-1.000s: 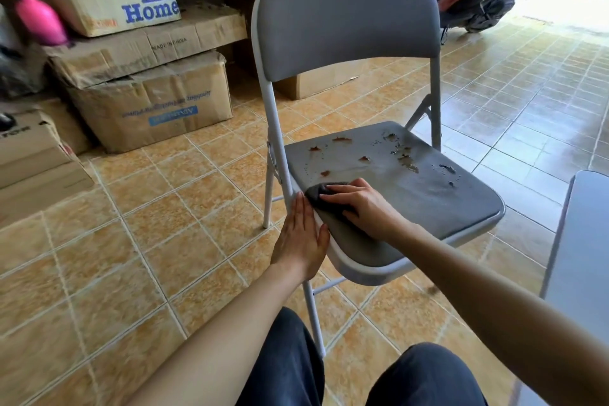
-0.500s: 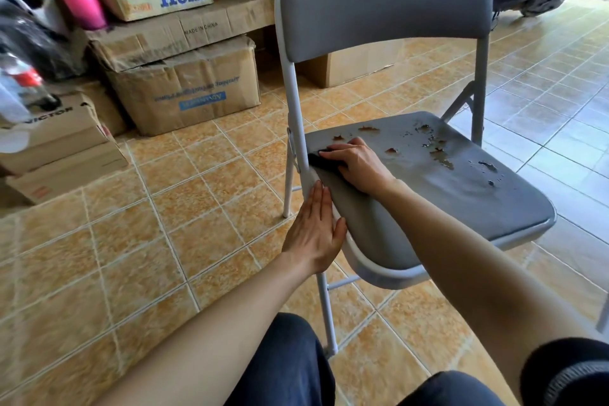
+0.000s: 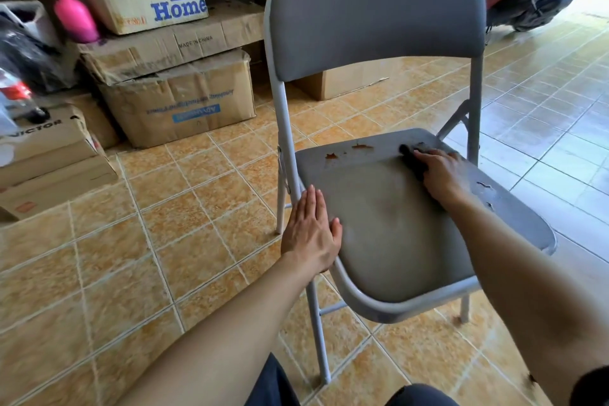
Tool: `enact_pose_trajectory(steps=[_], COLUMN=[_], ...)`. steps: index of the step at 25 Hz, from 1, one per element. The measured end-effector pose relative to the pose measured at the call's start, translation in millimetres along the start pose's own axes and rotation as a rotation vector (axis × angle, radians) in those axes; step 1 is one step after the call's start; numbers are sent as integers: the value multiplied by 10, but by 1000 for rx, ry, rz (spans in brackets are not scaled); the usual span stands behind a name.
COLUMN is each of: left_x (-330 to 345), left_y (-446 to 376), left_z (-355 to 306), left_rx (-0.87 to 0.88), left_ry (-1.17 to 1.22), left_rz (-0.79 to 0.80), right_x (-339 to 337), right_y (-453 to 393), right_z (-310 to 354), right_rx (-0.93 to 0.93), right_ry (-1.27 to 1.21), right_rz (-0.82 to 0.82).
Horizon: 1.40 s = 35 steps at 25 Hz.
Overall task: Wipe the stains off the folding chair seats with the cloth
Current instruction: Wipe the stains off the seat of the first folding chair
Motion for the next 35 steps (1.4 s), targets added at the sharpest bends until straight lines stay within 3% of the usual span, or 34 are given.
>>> enact_pose_trajectory(steps=[2,4,9,11,13,15,18,20,22,25,27,30,32,35], left_x=[-28,-30,-15,3,5,-1,4,-11,6,24,25,27,32,44], left_y=[-12,-26,-36,-46,-52,-55,-43,-52,-54,-59,-75,-92,-101,-86], left_z=[-3,-7,15,10,16,15,7,4,17,33,34,39,62,35], left_rx=[-1,4,-10,-12,-11,3,23,28,22,10,9,-11,-24,-13], left_ry=[18,34,33,30,17,11,8,19,8,-2,7,-13,-15,-5], left_rz=[-20,-19,-11,-4,-18,-25,-38,-55,-50,-34,-30,-7,4,38], right_x=[-37,17,117,125,185,264,286,273,334,370,385,407,317,201], right_y=[-91,-166,-44,-39,-173,-423,-746,-835,-892,-915,-757,-249,-177,-172], right_z=[-173,179,1891,2199,2178,1810,843,278,173,815,1480,2201,1936,806], right_rx=[182,172,-444,-621,-669,-553,-218,18,125,13,-190,-512,-501,-189], right_ry=[-60,-184,-400,-348,-234,-118,8,10,-78,-252,-352,-300,-217,-71], right_rz=[-58,-87,84,117,84,44,3,-4,14,40,88,136,75,67])
Point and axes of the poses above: each hand's wrist, its own y-axis away from the middle knuckle, its own x-axis out of the palm, z = x × y, the point moved 10 cm from there along -y, towards the middle knuckle, and after that the axes turned 6 degrees about -x, right-handed, at the moved point
